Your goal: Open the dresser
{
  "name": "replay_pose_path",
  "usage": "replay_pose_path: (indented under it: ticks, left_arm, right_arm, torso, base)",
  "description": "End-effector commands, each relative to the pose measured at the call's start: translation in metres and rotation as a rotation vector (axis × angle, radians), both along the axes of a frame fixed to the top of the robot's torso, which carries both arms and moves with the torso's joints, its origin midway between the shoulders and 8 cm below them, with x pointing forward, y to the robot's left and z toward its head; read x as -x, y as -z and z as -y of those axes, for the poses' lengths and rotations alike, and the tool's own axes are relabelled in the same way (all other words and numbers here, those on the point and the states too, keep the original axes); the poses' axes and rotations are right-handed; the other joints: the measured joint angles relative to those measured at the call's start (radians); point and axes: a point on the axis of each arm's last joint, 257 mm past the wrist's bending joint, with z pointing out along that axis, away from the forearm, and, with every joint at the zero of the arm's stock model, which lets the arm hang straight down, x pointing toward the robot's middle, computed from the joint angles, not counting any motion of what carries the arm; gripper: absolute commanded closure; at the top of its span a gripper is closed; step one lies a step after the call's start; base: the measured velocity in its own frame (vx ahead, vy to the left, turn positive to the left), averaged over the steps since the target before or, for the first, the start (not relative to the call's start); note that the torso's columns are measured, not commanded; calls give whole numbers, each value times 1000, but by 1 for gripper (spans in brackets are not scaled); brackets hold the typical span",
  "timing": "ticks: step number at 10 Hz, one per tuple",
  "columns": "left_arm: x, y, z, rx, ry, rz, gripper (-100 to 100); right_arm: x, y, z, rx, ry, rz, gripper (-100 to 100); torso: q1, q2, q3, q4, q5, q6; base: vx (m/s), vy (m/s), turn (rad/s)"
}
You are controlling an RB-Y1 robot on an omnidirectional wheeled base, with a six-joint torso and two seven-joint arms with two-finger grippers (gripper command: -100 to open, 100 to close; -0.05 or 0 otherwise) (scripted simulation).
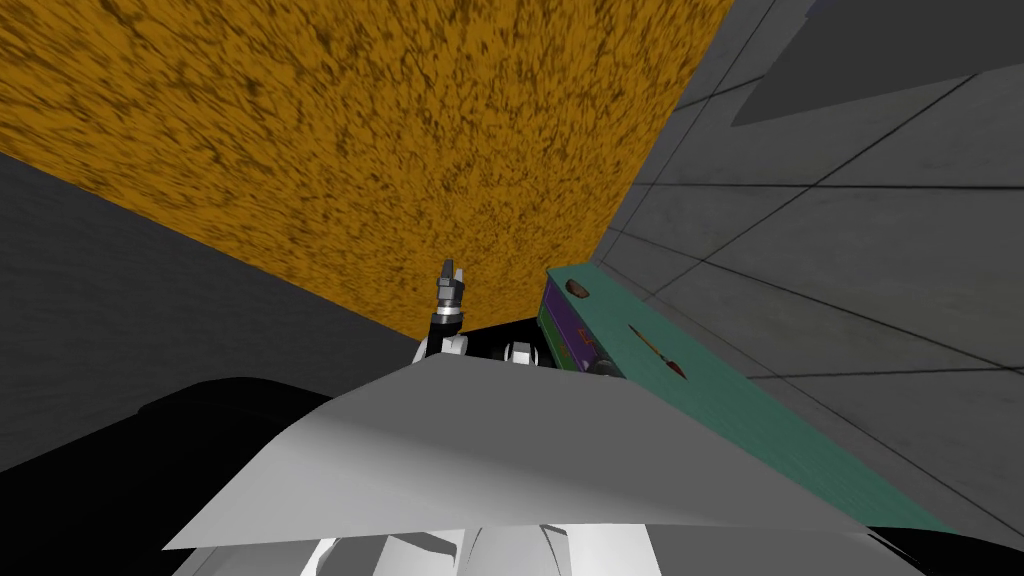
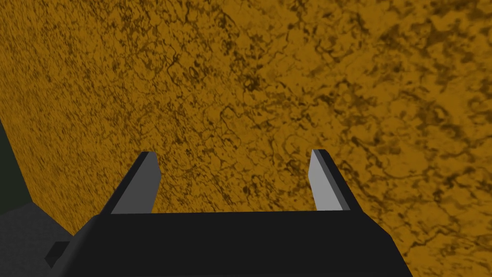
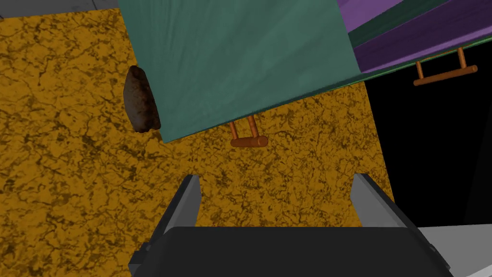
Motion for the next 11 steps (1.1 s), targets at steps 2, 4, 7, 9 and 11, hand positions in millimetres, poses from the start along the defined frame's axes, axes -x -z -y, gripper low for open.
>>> replay_pose_path:
  ticks: [2,4,7,9,11]
  left_arm:
    - [0,0,0,0,0,0,0]
    - [0,0,0,0,0,0,0]
    - [0,0,0,0,0,0,0]
    - [0,0,0,0,0,0,0]
    - [0,0,0,0,0,0,0]
  right_arm:
    - [12,12,5,112,-22,-48,-100]
    - [15,16,6,142,-25,-60,-100]
    - [17,18,6,160,-19,-70,-100]
    - [18,21,32,165,39,-77,-100]
    - [19,24,55,166,94,-83,-100]
  torso:
    - [2,2,1,0,1,0]
    - [1,2,1,0,0,0]
    - [1,1,1,0,0,0]
    - [2,4,2,1,1,0]
    - [2,4,2,1,1,0]
  base:
    - [63,-8,32]
    - [48,-5,17]
    - [36,-6,16]
    - [-40,22,274]
    - [-80,41,298]
